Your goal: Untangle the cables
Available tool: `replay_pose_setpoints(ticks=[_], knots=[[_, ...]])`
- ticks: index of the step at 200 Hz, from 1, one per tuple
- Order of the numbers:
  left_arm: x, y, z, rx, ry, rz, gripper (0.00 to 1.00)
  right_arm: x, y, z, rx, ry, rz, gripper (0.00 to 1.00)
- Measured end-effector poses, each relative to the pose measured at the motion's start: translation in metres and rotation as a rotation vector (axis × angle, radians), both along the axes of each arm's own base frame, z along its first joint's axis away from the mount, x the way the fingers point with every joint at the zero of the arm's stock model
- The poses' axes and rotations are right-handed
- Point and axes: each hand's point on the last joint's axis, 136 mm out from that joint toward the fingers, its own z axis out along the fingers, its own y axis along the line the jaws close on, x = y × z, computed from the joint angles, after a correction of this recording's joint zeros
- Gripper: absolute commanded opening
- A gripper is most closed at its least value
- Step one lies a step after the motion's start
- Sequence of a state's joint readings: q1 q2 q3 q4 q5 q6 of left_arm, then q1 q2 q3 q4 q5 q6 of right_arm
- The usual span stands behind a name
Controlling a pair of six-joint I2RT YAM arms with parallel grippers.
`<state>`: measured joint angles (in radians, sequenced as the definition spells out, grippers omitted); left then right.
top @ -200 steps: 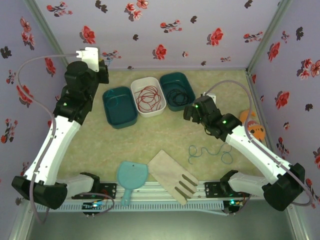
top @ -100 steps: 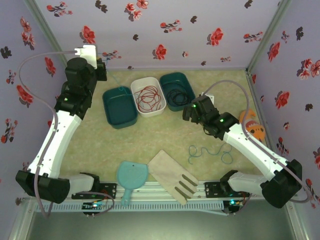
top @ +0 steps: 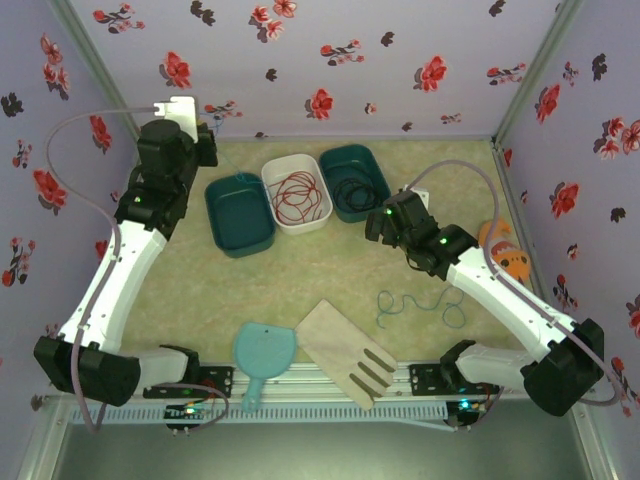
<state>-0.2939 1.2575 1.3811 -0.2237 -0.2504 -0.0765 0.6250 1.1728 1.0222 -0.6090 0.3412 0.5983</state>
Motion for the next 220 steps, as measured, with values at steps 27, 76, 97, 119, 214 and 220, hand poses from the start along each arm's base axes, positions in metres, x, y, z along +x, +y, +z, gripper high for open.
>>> replay_pose_setpoints(ticks=[27,76,97,119,214,220], knots=[[0.0,0.001,-0.002,0.001,0.005,0.003,0.0,0.0,-0.001,0.0,0.0,0.001,-0.01,0.99],[0.006,-0.007,0.036,-0.022,-0.039,-0.045,0.0,0.0,-0.008,-0.001,-0.016,0.001,-0.035,0.99],[0.001,-0.011,0.077,-0.048,-0.119,-0.076,0.0,0.0,-0.01,-0.003,-0.025,0.002,-0.042,0.99],[-0.007,-0.012,0.098,-0.068,-0.167,-0.094,0.0,-0.001,-0.013,-0.008,-0.04,0.007,-0.05,0.99],[0.004,-0.014,0.013,-0.047,0.009,-0.088,0.0,-0.018,-0.051,-0.018,-0.063,0.012,-0.191,0.99],[0.004,-0.013,0.008,-0.047,0.018,-0.085,0.0,-0.02,-0.055,-0.018,-0.063,0.013,-0.204,0.99]])
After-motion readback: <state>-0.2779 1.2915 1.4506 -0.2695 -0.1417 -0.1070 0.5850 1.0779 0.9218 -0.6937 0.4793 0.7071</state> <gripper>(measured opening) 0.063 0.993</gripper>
